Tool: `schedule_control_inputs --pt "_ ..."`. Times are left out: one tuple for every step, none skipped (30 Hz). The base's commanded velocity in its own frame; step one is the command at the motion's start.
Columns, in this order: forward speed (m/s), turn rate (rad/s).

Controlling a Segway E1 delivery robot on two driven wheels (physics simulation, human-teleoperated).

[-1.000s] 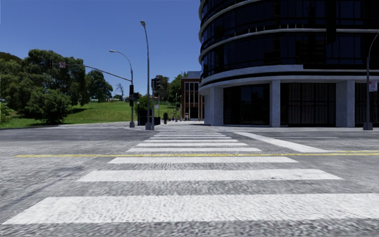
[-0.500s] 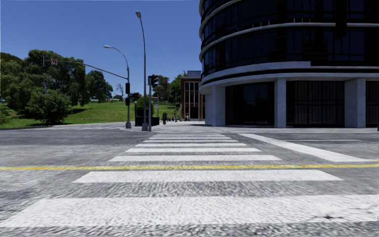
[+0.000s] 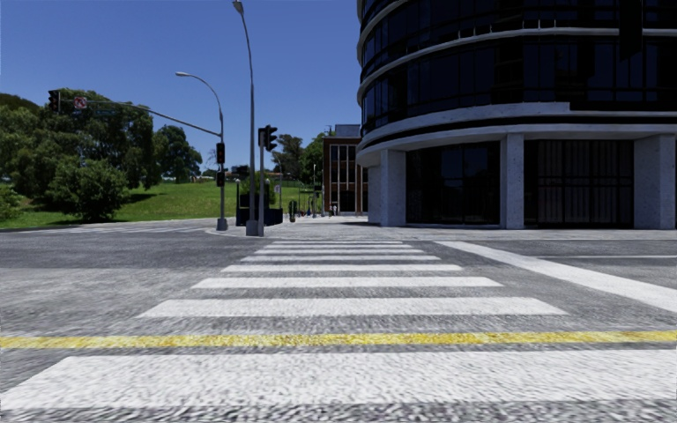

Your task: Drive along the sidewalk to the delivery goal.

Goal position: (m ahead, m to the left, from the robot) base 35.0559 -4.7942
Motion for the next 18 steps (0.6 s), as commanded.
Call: schedule_control_inputs --pt "2.0 0.0" --pt "2.0 0.0" --pt "2.0 0.0" --pt "2.0 0.0" --pt "2.0 0.0" --pt "2.0 0.0" --pt "2.0 0.0" --pt "2.0 0.0" --pt "2.0 0.0" --pt "2.0 0.0" --pt "2.0 0.0" --pt "2.0 0.0" --pt "2.0 0.0" --pt "2.0 0.0" --pt "2.0 0.0" --pt "2.0 0.0" --pt "2.0 0.0" --pt "2.0 0.0"
